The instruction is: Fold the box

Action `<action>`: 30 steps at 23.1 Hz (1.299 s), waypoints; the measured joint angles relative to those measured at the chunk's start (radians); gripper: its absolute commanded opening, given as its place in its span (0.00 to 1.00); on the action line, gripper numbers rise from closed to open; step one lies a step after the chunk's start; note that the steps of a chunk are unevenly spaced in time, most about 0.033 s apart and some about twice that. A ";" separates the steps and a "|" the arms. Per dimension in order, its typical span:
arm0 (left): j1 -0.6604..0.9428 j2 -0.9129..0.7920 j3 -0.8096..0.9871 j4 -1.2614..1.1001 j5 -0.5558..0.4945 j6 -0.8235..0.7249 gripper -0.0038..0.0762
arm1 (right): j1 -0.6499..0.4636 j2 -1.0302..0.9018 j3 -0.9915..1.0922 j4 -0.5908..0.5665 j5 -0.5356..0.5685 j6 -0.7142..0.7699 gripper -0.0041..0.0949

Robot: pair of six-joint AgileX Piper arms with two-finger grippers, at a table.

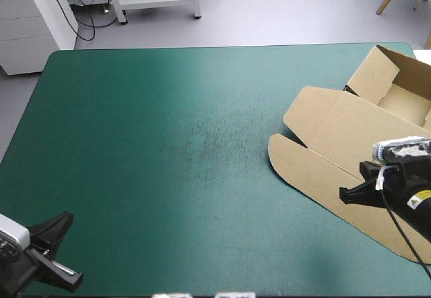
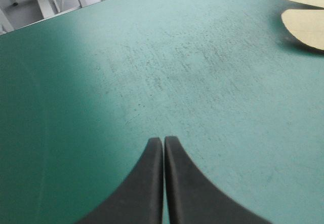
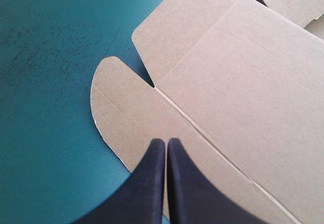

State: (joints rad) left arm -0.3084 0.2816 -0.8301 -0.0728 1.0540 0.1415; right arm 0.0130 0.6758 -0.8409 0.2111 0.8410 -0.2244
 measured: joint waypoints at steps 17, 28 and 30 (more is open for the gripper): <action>0.000 -0.296 0.419 -0.033 -0.242 0.052 0.04 | 0.000 -0.590 0.376 -0.123 -0.195 0.133 0.02; 0.000 -0.297 0.419 -0.033 -0.241 0.050 0.04 | 0.000 -0.690 0.377 -0.126 -0.172 0.137 0.02; 0.000 -0.297 0.419 -0.033 -0.241 0.048 0.04 | 0.000 -0.691 0.377 -0.126 -0.171 0.137 0.02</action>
State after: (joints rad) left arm -0.3084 -0.0151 -0.4112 -0.1061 0.8131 0.1890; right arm 0.0130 -0.0153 -0.4638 0.0853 0.6701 -0.0875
